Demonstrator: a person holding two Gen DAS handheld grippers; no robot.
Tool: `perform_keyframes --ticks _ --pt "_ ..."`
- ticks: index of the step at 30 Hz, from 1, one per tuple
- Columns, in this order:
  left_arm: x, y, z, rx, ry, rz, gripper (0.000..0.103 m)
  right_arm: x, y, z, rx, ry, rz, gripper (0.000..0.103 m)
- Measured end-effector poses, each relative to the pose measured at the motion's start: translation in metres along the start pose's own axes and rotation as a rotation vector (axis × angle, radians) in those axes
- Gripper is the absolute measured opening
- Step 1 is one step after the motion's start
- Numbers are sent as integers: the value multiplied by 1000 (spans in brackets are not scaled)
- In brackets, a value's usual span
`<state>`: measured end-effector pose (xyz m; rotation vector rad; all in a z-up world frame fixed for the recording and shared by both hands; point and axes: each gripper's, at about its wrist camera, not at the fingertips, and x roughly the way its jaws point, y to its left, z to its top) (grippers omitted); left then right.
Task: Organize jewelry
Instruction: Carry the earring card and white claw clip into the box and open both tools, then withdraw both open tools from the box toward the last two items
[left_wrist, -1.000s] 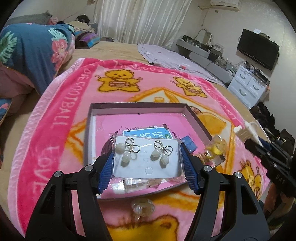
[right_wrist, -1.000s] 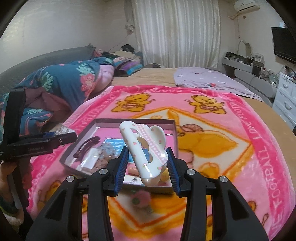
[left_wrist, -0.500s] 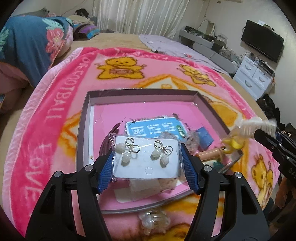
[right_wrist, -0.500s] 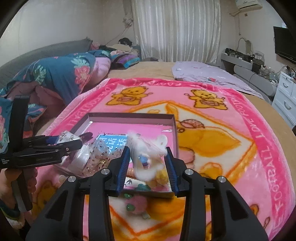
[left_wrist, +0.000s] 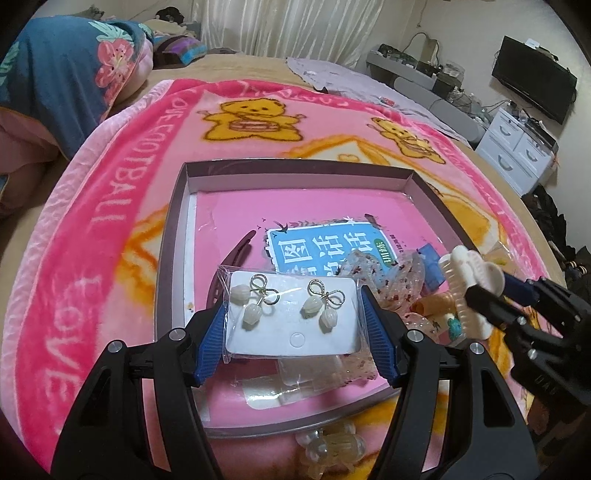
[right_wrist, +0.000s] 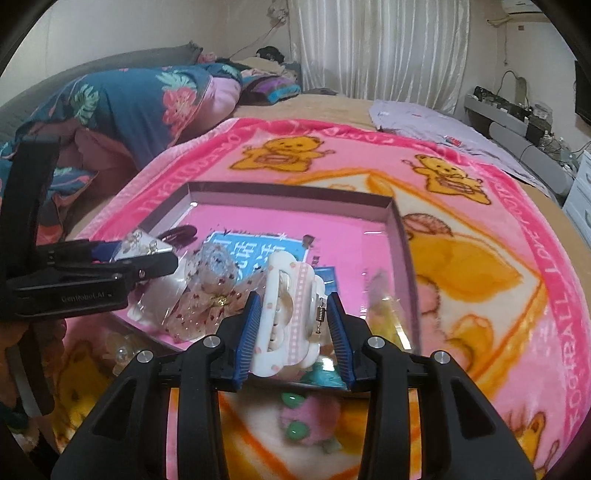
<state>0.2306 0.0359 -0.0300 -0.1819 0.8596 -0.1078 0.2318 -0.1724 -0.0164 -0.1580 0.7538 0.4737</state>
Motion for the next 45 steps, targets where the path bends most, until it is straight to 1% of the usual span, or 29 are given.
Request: perform_keyframes --ticks 5,7,11,16,18,20,24,28,32,34,36,38,41,43,45 --pt "1 1 0 -1 2 6 58 8 7 5 -2 -10 5 36" --pt "1 1 -1 -2 3 6 58 13 8 9 -1 -8 -8 36" --pt "1 1 -1 -2 2 6 58 18 4 13 31 -11 -24 36" --pt "1 1 -1 0 2 6 58 17 -1 14 50 -1 -14 37" --pt "1 1 -1 -2 1 6 58 12 -1 13 53 -11 -7 40" --pt "1 0 -1 0 1 5 58 5 -2 12 67 -24 3 51" --pt "0 0 0 1 -3 1 58 -11 -5 9 74 -38 6 52" --pt "-6 -1 1 2 -12 -2 60 -29 -11 5 88 -55 4 63" --pt "-18 -4 4 0 -32 -6 69 -50 -18 -1 109 -71 2 73" --pt "-28 -6 6 -2 -52 -6 73 -59 -22 -3 116 -81 1 75" --pt "-38 -6 7 -5 -73 -3 79 -68 -25 -5 121 -90 -5 76" --pt "-47 -6 9 -9 -89 -3 80 -78 -28 -7 126 -99 -7 77" --pt "-65 -6 10 -16 -119 -2 86 -90 -31 -10 134 -112 -6 77" --pt "-77 -6 9 -21 -136 0 86 -99 -34 -11 139 -126 -6 80" --pt "-88 -6 8 -26 -149 -1 93 -108 -35 -12 143 -141 -6 82"
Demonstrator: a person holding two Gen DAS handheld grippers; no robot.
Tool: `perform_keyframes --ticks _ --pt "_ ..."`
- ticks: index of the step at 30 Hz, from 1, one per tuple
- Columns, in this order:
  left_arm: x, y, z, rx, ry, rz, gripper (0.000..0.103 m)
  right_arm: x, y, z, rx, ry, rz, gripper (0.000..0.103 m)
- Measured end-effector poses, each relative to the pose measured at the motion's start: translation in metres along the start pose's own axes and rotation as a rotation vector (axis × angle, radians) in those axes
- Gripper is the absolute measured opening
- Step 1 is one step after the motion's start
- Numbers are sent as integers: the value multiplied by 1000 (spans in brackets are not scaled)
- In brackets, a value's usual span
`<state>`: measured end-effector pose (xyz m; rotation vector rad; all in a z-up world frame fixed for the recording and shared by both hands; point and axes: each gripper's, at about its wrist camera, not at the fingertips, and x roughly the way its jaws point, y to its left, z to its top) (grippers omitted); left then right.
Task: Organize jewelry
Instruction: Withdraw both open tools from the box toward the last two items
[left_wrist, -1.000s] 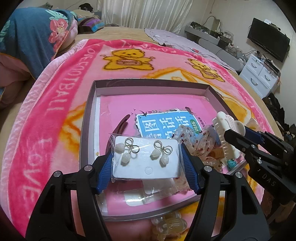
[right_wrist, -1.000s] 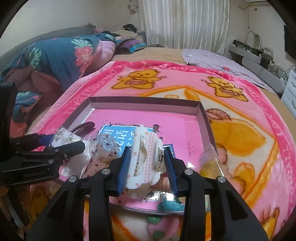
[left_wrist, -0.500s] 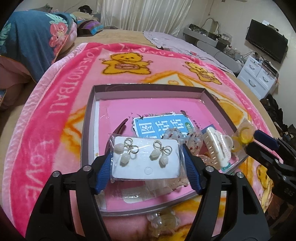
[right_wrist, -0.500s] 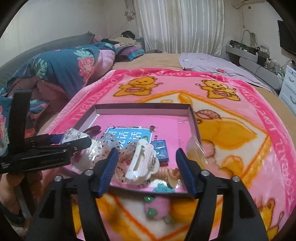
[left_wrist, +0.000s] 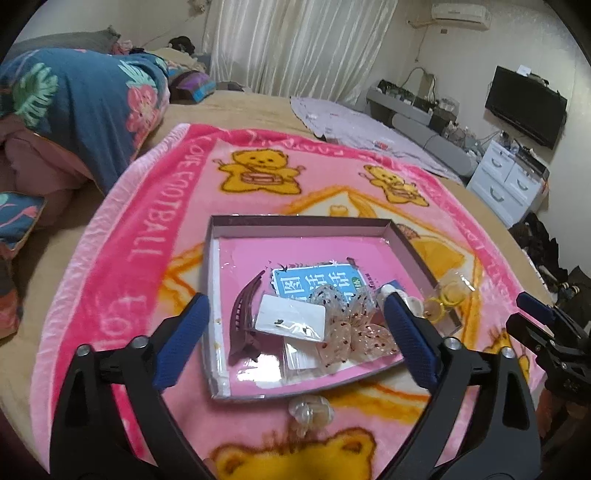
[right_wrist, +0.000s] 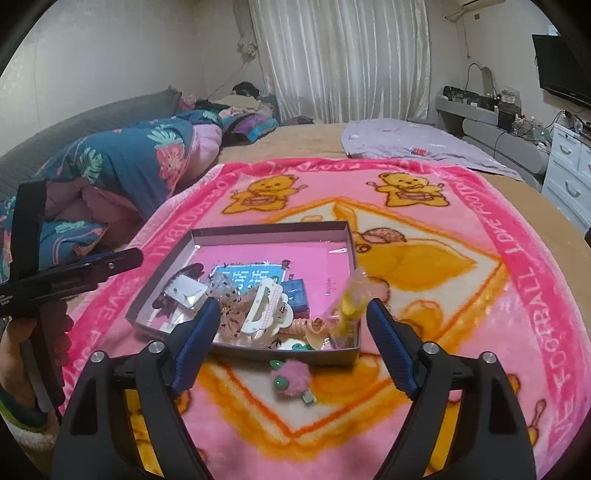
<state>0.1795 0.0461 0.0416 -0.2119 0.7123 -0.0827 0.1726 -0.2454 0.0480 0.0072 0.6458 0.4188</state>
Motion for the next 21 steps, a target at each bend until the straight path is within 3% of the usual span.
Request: perform_keyframes --ticks 9,21 --pt "-44 -11 -6 6 -58 -13 93 -34 -2 -1 7 -44 10 84" --pt "-77 -29 -27 35 -60 -2 93 -64 2 -10 -14 -69 22 86"
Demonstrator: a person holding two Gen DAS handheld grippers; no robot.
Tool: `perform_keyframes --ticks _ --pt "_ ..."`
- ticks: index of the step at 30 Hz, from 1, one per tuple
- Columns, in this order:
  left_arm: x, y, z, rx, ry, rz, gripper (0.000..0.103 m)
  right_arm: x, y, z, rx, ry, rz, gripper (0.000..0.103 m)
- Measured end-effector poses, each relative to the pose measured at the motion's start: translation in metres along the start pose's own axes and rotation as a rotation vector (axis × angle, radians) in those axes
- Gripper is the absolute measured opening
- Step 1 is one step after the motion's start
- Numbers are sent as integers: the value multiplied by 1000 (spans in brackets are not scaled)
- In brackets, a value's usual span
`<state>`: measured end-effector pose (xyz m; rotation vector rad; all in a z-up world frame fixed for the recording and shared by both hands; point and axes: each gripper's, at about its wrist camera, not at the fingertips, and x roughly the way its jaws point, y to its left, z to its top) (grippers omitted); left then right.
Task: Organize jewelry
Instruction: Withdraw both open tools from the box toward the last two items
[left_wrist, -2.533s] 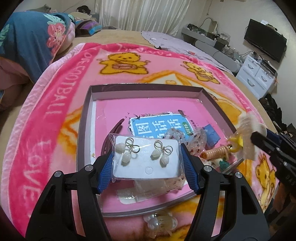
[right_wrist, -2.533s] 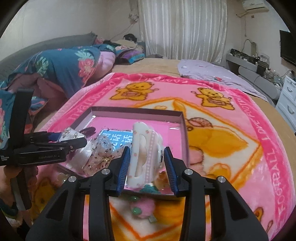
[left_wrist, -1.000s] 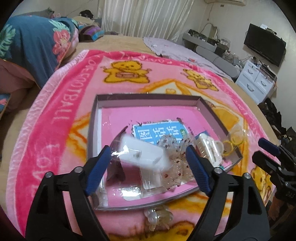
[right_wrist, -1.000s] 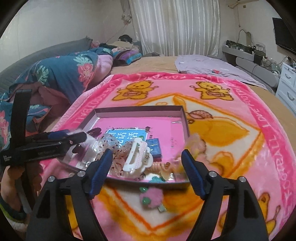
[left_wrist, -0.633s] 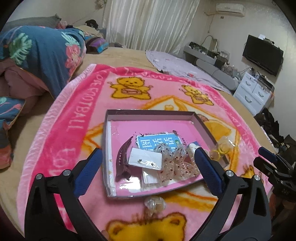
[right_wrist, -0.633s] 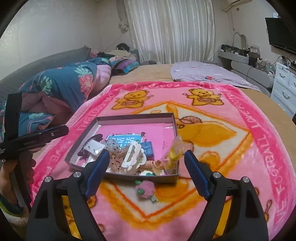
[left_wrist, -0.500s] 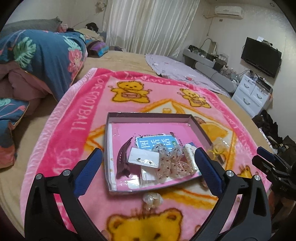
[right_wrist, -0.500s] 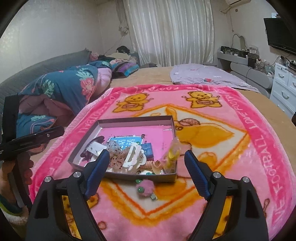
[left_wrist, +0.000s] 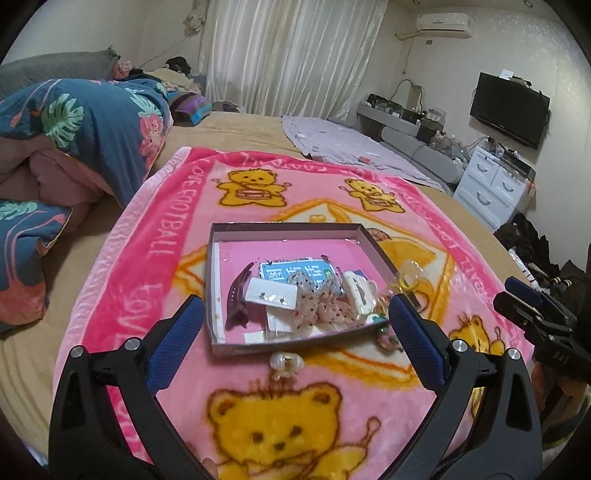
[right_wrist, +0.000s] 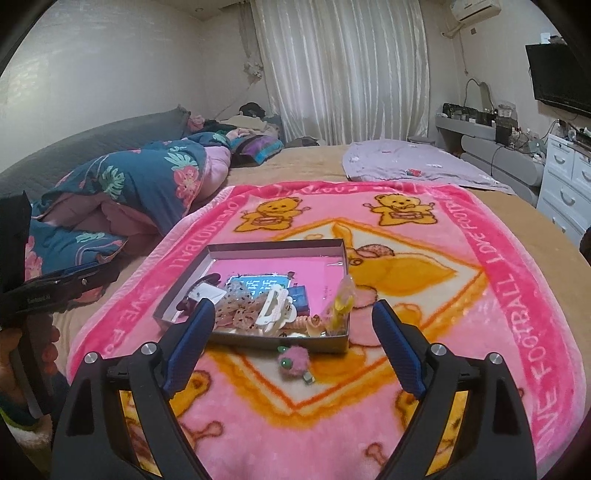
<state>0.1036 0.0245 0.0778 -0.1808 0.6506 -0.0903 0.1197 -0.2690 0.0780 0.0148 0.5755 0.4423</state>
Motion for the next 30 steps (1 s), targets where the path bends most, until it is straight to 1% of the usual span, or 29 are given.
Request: perform_keyframes --ticks 14,22,30 --pt "-21 -8 -24 17 24 33 93 -19 7 -14 -19 4 29 86" --pt "-22 -11 -38 26 53 44 93 -21 10 -27 -36 22 37 86" --pt "-12 -12 -58 23 105 49 93 -11 8 -44 -46 73 42 86"
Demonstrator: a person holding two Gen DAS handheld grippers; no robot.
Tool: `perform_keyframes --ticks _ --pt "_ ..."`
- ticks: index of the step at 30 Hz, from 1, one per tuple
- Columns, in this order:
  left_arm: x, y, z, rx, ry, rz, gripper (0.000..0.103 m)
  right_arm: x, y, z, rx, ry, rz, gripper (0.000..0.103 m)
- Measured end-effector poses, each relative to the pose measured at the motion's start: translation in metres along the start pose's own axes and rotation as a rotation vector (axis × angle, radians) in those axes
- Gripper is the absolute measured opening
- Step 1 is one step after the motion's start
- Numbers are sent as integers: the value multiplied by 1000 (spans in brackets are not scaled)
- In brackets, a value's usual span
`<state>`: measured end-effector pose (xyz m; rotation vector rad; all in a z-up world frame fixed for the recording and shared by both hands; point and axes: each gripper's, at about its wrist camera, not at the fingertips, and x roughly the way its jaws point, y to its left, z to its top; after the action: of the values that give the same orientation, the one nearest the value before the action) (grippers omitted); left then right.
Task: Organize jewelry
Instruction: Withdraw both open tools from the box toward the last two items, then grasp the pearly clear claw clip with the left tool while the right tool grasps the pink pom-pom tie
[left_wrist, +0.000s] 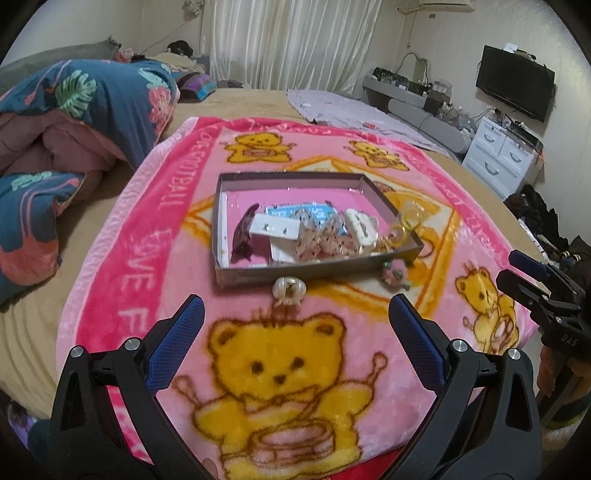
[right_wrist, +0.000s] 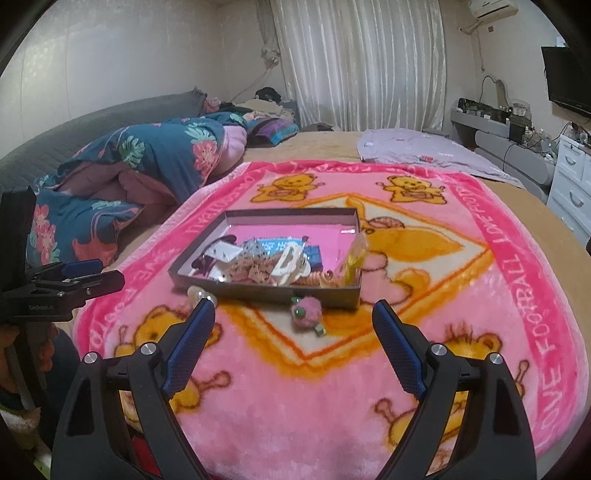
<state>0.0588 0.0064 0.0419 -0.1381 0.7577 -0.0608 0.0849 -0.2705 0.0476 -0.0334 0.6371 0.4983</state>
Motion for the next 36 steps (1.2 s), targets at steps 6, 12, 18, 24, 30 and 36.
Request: perform_keyframes --ticks 6,12,18,24,30,36 --pt "17 -3 -11 11 44 15 93 10 -1 -11 0 34 5 86" --pt "39 -4 -20 19 98 24 93 25 -7 -19 0 70 2 86" --pt "65 -1 -27 8 151 31 93 45 -14 -25 10 108 3 86" --pt "85 6 -25 -14 157 32 93 76 -23 -27 37 152 11 86" --pt "101 13 -20 -26 163 46 93 113 -20 -22 -7 187 13 86" --pt "115 15 -17 -22 176 54 92 144 -15 -16 -67 213 -2 68"
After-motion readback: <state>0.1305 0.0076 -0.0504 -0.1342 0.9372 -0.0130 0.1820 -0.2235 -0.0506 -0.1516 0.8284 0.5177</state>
